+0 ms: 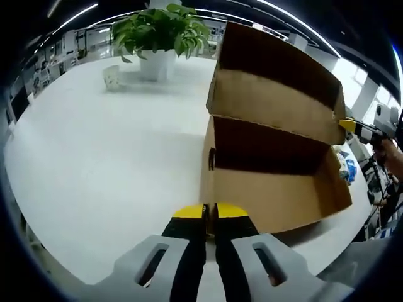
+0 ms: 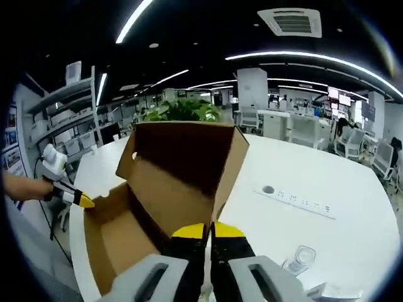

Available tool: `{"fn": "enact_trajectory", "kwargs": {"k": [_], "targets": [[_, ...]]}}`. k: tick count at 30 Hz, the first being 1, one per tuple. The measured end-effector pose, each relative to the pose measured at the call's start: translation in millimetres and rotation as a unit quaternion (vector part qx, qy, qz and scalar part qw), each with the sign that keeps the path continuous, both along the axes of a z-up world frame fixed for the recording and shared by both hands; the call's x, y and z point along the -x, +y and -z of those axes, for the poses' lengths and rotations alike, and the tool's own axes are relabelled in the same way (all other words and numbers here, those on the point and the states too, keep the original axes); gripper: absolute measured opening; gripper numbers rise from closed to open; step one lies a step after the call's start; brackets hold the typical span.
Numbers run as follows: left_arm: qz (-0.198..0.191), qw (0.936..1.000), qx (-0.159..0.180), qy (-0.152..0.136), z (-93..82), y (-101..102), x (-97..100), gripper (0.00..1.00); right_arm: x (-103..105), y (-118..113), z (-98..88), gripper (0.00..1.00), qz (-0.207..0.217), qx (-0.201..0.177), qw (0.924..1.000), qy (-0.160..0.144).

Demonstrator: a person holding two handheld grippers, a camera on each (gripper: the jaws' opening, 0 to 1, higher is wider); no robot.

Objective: Operate the shoe box by opening the lid, removing the specified soft item, and placing it in the target area until the item is outside and the box remains undamaged.

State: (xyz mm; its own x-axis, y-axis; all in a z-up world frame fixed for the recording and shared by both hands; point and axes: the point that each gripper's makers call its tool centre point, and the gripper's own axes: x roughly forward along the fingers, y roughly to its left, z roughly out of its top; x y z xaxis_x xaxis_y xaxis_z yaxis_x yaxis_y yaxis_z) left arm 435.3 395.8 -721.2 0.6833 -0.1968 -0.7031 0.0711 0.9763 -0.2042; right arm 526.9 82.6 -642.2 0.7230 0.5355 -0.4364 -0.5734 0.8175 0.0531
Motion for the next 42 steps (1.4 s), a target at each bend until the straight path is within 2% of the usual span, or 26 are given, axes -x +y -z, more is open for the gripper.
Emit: {"fn": "enact_trajectory", "kwargs": {"k": [8, 30, 37, 42], "targets": [[-0.001, 1.0, 0.007, -0.005, -0.2, 0, 0.3, 0.01, 11, 0, -0.9, 0.0, -0.01, 0.012, 0.9998, -0.012], [0.003, 0.9992, 0.034, -0.021, -0.8, 4, 5.1, 0.02, 44, 4, 7.2, 0.0, -0.018, 0.031, 0.9992, -0.02], [-0.002, 0.9989, 0.037, -0.028, -1.4, 3, 6.1, 0.02, 53, 7, 11.3, 0.0, -0.022, 0.045, 0.9982, -0.032], [-0.005, 0.9986, 0.041, -0.032, -1.7, 4, 5.7, 0.02, 57, 7, 15.6, 0.0, -0.024, 0.069, 0.9963, -0.045]]}}
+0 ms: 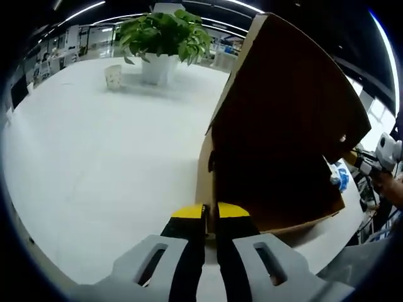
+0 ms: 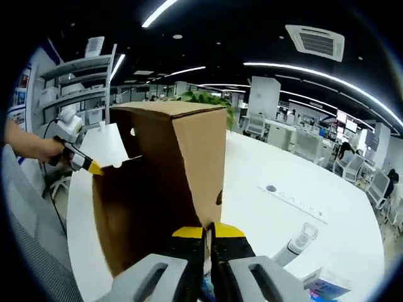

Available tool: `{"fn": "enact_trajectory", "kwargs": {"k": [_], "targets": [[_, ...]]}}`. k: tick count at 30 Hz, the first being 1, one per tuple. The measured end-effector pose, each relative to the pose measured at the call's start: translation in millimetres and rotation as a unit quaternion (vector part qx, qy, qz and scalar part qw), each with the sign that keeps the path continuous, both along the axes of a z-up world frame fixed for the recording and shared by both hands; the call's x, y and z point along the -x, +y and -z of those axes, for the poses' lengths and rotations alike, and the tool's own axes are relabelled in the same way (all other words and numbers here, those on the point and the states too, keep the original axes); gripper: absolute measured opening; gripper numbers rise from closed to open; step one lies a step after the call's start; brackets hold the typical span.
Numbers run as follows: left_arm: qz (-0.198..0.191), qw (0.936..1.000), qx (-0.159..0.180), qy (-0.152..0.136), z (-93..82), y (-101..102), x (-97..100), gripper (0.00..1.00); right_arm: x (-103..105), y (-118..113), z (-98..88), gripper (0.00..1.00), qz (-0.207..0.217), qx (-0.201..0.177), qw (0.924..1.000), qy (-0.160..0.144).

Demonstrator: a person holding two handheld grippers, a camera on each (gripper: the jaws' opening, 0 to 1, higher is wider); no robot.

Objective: Operate the shoe box by opening the lid, removing the specified soft item, and placing it in the target area until the item is outside and the box remains undamaged.

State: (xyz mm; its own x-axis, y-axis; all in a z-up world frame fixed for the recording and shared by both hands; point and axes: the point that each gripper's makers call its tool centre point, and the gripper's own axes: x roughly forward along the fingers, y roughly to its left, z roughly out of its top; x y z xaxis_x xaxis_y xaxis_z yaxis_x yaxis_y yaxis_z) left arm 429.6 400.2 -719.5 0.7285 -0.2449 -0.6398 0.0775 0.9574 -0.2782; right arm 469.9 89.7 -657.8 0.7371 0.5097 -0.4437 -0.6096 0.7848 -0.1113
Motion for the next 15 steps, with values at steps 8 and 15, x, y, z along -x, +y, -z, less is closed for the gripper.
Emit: {"fn": "enact_trajectory", "kwargs": {"k": [8, 15], "targets": [[0.001, 1.0, 0.0, -0.005, -0.2, -1, 0.3, 0.02, 8, 0, 8.7, 0.0, 0.003, 0.022, 0.9997, -0.006], [0.005, 1.0, 0.002, -0.008, -0.1, 0, 0.0, 0.03, 13, 2, 13.9, 0.0, 0.004, 0.033, 0.9994, -0.011]]}}
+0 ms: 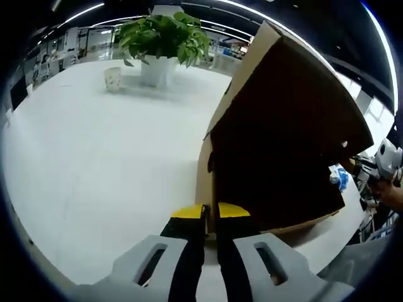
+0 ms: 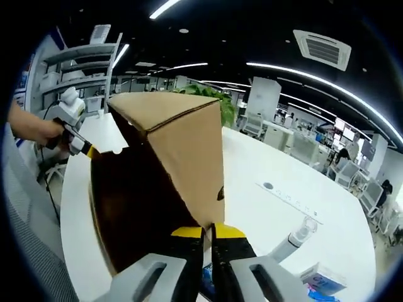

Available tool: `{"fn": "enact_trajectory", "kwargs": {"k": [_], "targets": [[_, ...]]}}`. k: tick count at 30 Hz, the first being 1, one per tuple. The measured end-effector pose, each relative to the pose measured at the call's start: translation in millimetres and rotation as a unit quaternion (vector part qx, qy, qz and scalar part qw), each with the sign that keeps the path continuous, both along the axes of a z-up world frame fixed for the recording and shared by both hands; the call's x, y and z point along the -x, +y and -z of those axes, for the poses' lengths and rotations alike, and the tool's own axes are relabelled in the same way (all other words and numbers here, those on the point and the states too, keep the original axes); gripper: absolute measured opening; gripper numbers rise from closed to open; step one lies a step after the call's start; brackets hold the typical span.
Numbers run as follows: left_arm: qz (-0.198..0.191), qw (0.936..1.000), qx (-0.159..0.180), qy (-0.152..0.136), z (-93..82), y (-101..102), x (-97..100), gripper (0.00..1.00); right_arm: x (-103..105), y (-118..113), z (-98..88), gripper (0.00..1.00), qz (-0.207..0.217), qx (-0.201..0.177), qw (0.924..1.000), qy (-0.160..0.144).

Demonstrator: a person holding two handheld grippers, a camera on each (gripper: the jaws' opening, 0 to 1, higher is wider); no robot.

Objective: Operate the shoe box by opening the lid, removing the specified soft item, and placing it in the target area until the item is outside and the box remains undamaged.

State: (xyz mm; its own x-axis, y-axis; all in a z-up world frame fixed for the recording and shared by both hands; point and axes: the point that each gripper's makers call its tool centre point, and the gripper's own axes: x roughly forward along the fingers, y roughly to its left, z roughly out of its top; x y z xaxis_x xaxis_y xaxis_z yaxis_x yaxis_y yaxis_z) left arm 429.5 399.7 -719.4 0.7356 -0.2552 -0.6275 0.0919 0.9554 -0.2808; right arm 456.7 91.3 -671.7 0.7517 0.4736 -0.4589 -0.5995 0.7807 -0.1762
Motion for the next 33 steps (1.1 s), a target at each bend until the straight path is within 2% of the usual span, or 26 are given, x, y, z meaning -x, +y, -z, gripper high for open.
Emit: {"fn": "enact_trajectory", "kwargs": {"k": [4, 9, 11, 15, 24, 33], "targets": [[0.005, 1.0, -0.001, 0.002, -0.1, -1, 1.7, 0.04, 2, 0, 1.6, 0.0, 0.005, -0.003, 1.0, 0.002], [0.01, 0.9999, -0.006, -0.002, -0.8, -1, 3.0, 0.04, 7, -1, 5.8, 0.0, 0.013, -0.014, 0.9996, 0.018], [0.017, 0.9997, -0.012, -0.008, -2.8, -1, 3.3, 0.04, 11, -1, 8.0, 0.0, 0.02, -0.028, 0.9987, 0.036], [0.029, 0.9989, -0.027, -0.026, -12.1, 0, 1.6, 0.07, 15, -4, 9.1, 0.0, 0.029, -0.045, 0.9972, 0.053], [0.061, 0.9952, -0.045, -0.063, -33.3, -3, 5.3, 0.12, 25, -4, 10.2, 0.02, 0.009, -0.04, 0.998, 0.049], [0.09, 0.991, -0.061, -0.077, -39.6, -11, 21.7, 0.17, 37, 5, 8.6, 0.03, -0.029, -0.024, 0.9986, 0.037]]}}
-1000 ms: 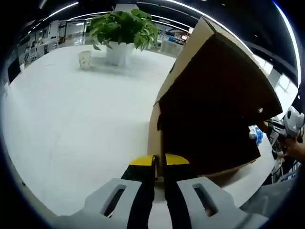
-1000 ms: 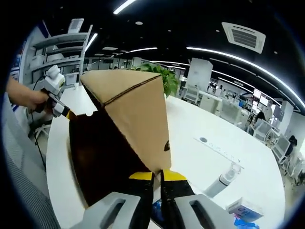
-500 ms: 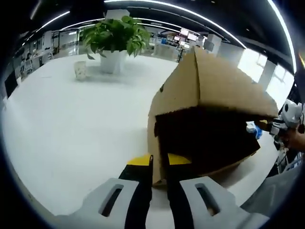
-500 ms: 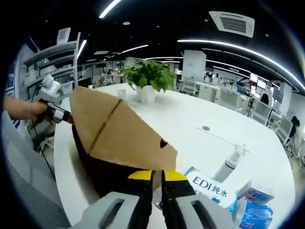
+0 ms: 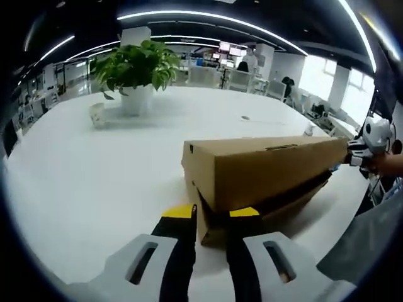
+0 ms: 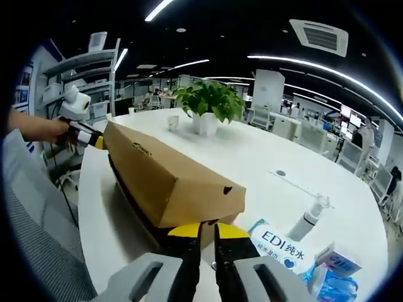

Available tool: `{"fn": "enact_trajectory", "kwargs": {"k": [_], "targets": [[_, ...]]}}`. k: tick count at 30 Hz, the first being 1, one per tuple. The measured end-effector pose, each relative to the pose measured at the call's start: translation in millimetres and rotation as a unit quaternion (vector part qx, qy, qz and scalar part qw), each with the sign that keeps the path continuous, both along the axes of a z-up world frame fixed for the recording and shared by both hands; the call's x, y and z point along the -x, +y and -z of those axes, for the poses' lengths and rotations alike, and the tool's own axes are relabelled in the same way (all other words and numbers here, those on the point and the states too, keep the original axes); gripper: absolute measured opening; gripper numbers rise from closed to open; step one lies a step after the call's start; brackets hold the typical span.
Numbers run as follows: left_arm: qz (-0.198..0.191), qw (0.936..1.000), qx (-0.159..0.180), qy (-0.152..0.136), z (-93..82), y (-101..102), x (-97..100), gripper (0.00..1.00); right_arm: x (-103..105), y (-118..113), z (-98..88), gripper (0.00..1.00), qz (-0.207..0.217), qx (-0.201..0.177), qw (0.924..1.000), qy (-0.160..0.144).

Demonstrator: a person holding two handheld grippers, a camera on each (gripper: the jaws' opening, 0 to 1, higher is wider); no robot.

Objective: Operate the shoe box by opening the lid, removing the specified soft item, and placing it in the target area until the item is outside and the box remains undamaged.

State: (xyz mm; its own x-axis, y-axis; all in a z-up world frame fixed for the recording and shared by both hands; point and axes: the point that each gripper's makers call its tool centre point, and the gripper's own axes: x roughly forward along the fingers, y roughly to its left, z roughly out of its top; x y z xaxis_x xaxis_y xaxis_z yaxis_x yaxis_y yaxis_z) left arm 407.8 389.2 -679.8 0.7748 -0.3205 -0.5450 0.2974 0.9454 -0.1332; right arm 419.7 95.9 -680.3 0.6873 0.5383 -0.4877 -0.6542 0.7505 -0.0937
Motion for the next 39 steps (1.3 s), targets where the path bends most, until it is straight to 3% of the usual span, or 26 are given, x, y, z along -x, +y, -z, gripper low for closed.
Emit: {"fn": "enact_trajectory", "kwargs": {"k": [8, 17, 28, 39], "targets": [[0.056, 0.9968, -0.053, -0.021, -4.7, -3, 5.4, 0.33, 13, 9, -2.1, 0.1, -0.042, -0.015, 0.999, 0.003], [0.078, 0.9937, -0.07, -0.04, -6.9, -4, 5.6, 0.38, 28, 29, -8.2, 0.23, -0.096, -0.024, 0.9951, -0.002], [0.089, 0.9918, -0.08, -0.044, -7.2, -3, 6.1, 0.38, 35, 39, -5.4, 0.27, -0.09, -0.055, 0.9941, 0.027], [0.094, 0.991, -0.091, -0.028, 8.8, -3, 8.7, 0.36, 35, 39, 9.8, 0.25, -0.072, -0.047, 0.9946, 0.057]]}}
